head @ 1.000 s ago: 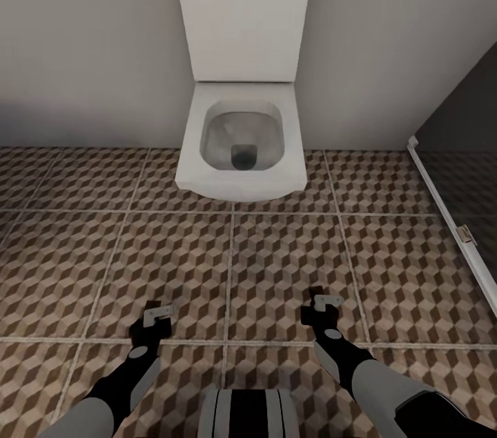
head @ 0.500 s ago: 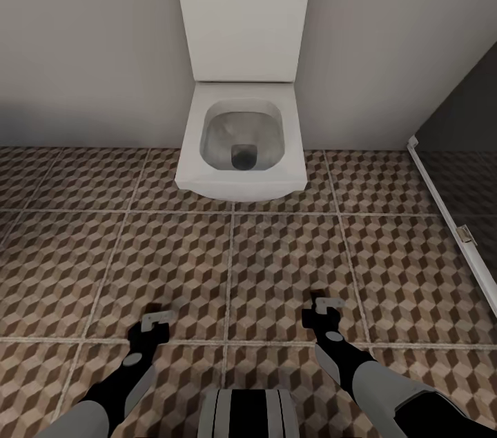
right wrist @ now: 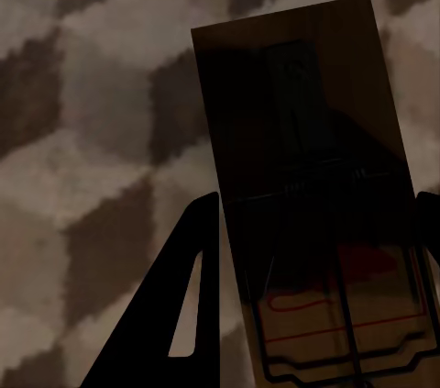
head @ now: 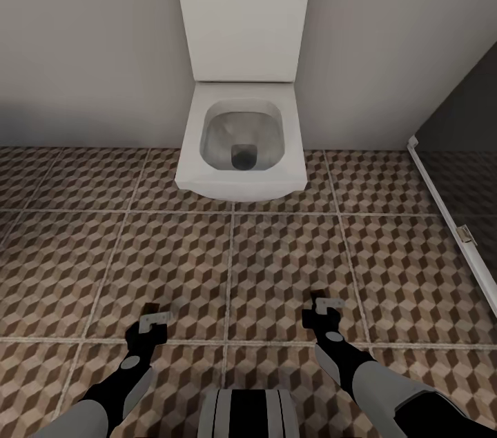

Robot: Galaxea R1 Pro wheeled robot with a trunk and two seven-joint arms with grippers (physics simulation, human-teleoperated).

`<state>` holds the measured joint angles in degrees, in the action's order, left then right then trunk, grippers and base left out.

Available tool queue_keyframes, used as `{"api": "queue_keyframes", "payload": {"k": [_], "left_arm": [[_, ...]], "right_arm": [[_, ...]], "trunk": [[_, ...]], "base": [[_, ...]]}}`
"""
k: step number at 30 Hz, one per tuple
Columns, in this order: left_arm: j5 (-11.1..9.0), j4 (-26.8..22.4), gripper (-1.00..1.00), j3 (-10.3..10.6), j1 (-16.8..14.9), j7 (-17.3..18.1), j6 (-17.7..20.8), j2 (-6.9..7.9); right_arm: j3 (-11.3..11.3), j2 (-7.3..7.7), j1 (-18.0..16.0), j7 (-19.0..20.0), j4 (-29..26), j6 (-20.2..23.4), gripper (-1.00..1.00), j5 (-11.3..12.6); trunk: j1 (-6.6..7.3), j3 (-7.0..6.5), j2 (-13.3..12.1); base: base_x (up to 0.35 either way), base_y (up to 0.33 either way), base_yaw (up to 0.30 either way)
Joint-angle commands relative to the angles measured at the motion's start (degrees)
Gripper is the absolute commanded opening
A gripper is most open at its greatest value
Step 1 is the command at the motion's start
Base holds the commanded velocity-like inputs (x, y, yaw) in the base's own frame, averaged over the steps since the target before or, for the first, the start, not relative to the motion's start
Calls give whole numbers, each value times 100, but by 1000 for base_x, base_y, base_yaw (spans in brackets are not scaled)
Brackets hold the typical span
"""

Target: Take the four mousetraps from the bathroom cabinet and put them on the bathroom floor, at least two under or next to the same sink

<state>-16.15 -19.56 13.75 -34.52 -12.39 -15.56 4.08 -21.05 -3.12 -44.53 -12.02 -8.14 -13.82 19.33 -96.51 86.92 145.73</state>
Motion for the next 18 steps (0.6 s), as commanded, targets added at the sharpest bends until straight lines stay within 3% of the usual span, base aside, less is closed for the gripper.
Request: {"api": "queue_keyframes", "payload": {"k": [1, 6, 13, 18], "left_arm": [[-38, 2, -100, 49, -4, -35, -20, 5], [-35, 4, -100, 49, -3, -35, -26, 5], [-36, 6, -100, 49, -2, -35, -202, 5], [-36, 7, -100, 49, -2, -35, -233, 5]], "right_arm": [[-48, 1, -3, -10, 5, -24, -100, 61], [-48, 5, -3, -10, 7, 34, -100, 68], [-54, 4, -3, -10, 14, 558, -100, 80], [-54, 4, -3, -10, 14, 647, -100, 84]], "trunk": [[1, 3, 1], [1, 3, 1], [1, 3, 1], [1, 3, 1]], "base": [[0, 0, 0], [0, 0, 0], [0, 0, 0], [0, 0, 0]]}}
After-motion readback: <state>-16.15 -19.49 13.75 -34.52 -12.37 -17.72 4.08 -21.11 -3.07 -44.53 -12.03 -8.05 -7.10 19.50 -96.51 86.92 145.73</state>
